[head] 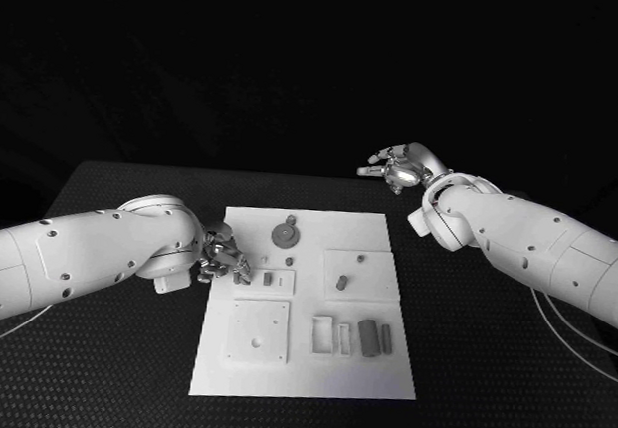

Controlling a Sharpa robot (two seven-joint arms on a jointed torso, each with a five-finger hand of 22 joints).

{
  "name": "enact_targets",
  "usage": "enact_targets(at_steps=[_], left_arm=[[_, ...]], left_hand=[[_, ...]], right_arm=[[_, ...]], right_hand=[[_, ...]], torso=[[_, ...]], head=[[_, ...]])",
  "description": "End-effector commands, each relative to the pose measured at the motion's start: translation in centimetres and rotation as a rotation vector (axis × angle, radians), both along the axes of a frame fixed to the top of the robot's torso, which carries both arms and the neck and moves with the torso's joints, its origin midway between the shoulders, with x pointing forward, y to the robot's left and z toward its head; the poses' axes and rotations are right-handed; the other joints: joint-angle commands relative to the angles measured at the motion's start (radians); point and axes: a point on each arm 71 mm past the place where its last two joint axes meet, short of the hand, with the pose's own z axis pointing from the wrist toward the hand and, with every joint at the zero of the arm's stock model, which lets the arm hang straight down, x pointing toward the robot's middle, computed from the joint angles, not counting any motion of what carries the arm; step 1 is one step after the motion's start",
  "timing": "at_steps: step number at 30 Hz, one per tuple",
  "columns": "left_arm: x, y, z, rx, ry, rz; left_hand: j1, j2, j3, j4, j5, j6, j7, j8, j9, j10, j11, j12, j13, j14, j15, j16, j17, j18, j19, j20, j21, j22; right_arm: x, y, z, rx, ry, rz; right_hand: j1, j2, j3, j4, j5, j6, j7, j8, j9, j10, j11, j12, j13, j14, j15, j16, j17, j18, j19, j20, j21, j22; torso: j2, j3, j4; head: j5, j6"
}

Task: Assemble the parts on the task board

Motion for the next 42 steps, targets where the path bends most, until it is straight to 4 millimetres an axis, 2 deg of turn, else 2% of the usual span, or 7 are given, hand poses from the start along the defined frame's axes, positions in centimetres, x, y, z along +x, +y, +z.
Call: enact_targets(at_steps=[1, 13, 17, 20, 28, 40, 42], left_arm=[[-0.1, 0.3, -0.4, 0.048, 0.021, 0.000], [-0.1, -0.2, -0.5, 0.084, 0.031, -0.011], [0.0, -0.4, -0.5, 0.084, 0.027, -0.008], [0.1, -0.7, -0.5, 0.086, 0.022, -0.004], [0.2, -1.0, -0.5, 0.090, 0.014, 0.007], [-0.1, -1.4, -0.5, 0.109, 0.022, -0.013], [-0.1, -1.4, -0.5, 0.112, 0.023, -0.011]], left_hand=[[0.055, 0.045, 0.036, -0.035, 0.003, 0.007, 0.001, 0.003, 0.094, 0.010, 0.000, 0.005, 0.001, 0.024, -0.032, 0.007, 0.001, 0.031, 0.005, 0.001, 0.006, 0.020], [0.055, 0.046, 0.036, -0.034, 0.006, 0.007, 0.001, 0.003, 0.095, 0.011, 0.000, 0.006, 0.002, 0.024, -0.032, 0.008, 0.002, 0.030, 0.004, 0.002, 0.007, 0.020], [0.052, 0.047, 0.034, -0.030, 0.016, 0.009, 0.000, 0.003, 0.097, 0.013, -0.001, 0.008, 0.003, 0.026, -0.034, 0.009, 0.003, 0.030, 0.005, 0.002, 0.008, 0.019], [0.047, 0.049, 0.033, -0.025, 0.035, 0.011, -0.001, 0.003, 0.099, 0.014, -0.002, 0.010, 0.004, 0.027, -0.035, 0.010, 0.003, 0.030, 0.006, 0.003, 0.010, 0.019], [0.034, 0.056, 0.029, -0.013, 0.042, 0.011, -0.001, 0.001, 0.100, 0.015, -0.002, 0.010, 0.005, 0.029, -0.038, 0.008, 0.002, 0.030, 0.007, 0.004, 0.011, 0.017], [0.024, 0.051, 0.026, -0.002, -0.019, -0.005, 0.005, -0.016, 0.094, 0.007, 0.003, 0.005, 0.008, 0.025, -0.036, 0.002, 0.000, 0.034, 0.001, 0.002, 0.006, 0.014], [0.023, 0.046, 0.025, 0.003, -0.060, -0.019, 0.011, -0.029, 0.087, 0.003, 0.009, 0.002, 0.009, 0.020, -0.032, 0.000, 0.000, 0.035, -0.004, 0.002, 0.002, 0.012]], right_arm=[[0.0, 0.1, 0.0, -0.005, 0.000, 0.014], [-0.1, 0.1, 0.0, -0.005, 0.000, 0.014], [-0.1, 0.1, 0.0, -0.005, 0.000, 0.014], [-0.1, 0.1, 0.0, -0.005, 0.000, 0.014], [-0.1, 0.2, 0.0, -0.004, 0.000, 0.016], [-0.1, 0.1, 0.0, -0.005, -0.001, 0.014], [-0.1, 0.1, 0.0, -0.005, -0.002, 0.014]], right_hand=[[-0.006, 0.005, -0.006, 0.003, 0.001, 0.001, 0.007, 0.004, -0.002, -0.008, -0.001, 0.005, -0.001, -0.010, 0.000, 0.005, -0.001, 0.085, -0.001, -0.004, -0.004, -0.001], [-0.006, 0.005, -0.006, 0.002, 0.001, 0.001, 0.007, 0.004, -0.002, -0.009, -0.001, 0.006, -0.002, -0.010, 0.000, 0.006, -0.001, 0.085, -0.001, -0.005, -0.004, -0.001], [-0.006, 0.005, -0.006, 0.002, 0.001, 0.001, 0.007, 0.004, -0.002, -0.009, -0.001, 0.006, -0.002, -0.010, 0.000, 0.006, -0.001, 0.085, -0.001, -0.005, -0.003, -0.001], [-0.006, 0.005, -0.006, 0.002, 0.001, 0.001, 0.007, 0.004, -0.002, -0.009, -0.001, 0.006, -0.002, -0.010, 0.000, 0.006, -0.001, 0.085, -0.001, -0.005, -0.004, -0.001], [-0.006, 0.005, -0.006, 0.002, 0.001, 0.001, 0.007, 0.004, -0.002, -0.009, -0.001, 0.006, -0.002, -0.010, 0.000, 0.006, -0.002, 0.085, -0.001, -0.005, -0.004, -0.001], [-0.006, 0.004, -0.006, 0.002, 0.001, 0.001, 0.007, 0.004, -0.002, -0.009, -0.001, 0.006, -0.003, -0.010, 0.000, 0.006, -0.002, 0.085, -0.001, -0.005, -0.004, -0.002], [-0.006, 0.004, -0.006, 0.002, 0.001, 0.001, 0.007, 0.004, -0.002, -0.009, -0.001, 0.006, -0.003, -0.010, 0.000, 0.006, -0.002, 0.085, -0.001, -0.005, -0.004, -0.002]], torso=[[0.000, 0.0002, -0.0002], [0.000, 0.0007, -0.0008], [0.000, 0.0011, -0.0019], [0.001, 0.0008, -0.0019], [0.000, 0.0007, -0.0009], [0.000, -0.0003, -0.0002], [0.000, -0.0004, 0.0001]], head=[[0.000, -0.001], [0.001, -0.002], [0.002, -0.002], [0.002, -0.002], [0.000, -0.004], [-0.004, -0.006], [-0.004, -0.005]])
